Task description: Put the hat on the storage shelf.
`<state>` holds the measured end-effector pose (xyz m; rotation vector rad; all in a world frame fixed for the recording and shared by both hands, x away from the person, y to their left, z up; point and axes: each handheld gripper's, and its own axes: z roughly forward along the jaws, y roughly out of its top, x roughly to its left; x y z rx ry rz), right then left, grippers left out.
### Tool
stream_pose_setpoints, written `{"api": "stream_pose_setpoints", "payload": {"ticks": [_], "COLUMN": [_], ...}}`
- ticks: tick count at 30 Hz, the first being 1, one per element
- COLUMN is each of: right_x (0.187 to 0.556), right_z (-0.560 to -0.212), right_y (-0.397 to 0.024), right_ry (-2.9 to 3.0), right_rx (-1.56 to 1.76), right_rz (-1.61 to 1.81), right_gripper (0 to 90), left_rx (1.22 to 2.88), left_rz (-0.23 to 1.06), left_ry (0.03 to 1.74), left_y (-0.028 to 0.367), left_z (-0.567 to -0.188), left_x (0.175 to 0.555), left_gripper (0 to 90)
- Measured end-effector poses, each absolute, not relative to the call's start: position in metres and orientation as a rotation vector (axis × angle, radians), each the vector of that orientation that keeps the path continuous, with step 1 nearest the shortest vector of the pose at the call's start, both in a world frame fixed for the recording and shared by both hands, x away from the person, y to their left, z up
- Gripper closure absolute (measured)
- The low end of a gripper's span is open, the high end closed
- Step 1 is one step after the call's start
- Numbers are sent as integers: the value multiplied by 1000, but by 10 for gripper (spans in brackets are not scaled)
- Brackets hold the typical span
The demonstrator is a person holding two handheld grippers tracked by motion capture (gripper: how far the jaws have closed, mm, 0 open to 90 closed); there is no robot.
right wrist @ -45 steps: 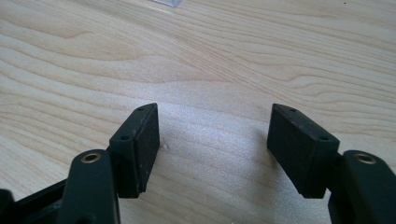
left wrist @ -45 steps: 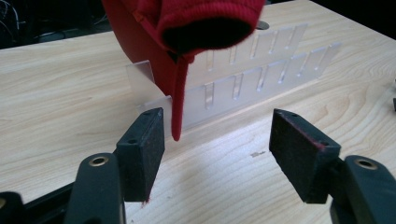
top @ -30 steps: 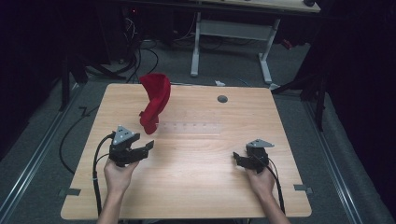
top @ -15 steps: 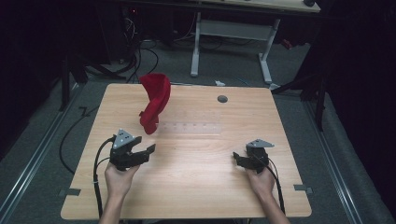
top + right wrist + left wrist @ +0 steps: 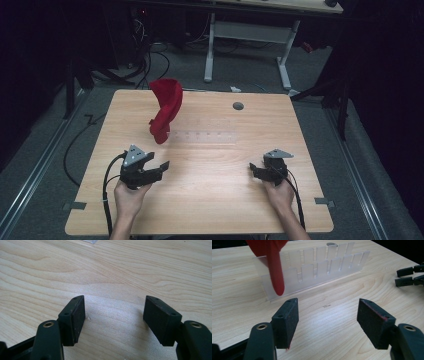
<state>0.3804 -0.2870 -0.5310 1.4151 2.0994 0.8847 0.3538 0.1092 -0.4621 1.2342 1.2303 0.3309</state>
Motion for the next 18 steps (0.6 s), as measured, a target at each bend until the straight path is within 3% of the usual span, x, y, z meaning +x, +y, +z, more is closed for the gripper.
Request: {"api": "stream_pose_setpoints", "payload": {"ticks": [18], "right_x": [380], "right_z": [-531], "right_y": [-287], "right_ry": [2099], "right_rx": [1415], "right_rz": [885], "right_gripper": [344], "left_rx": [1305], "left_rz": [280], "left_ry": [1215], "left_y": [83], "left_z": [-482], "left_x": [347], "left_gripper": [337]}}
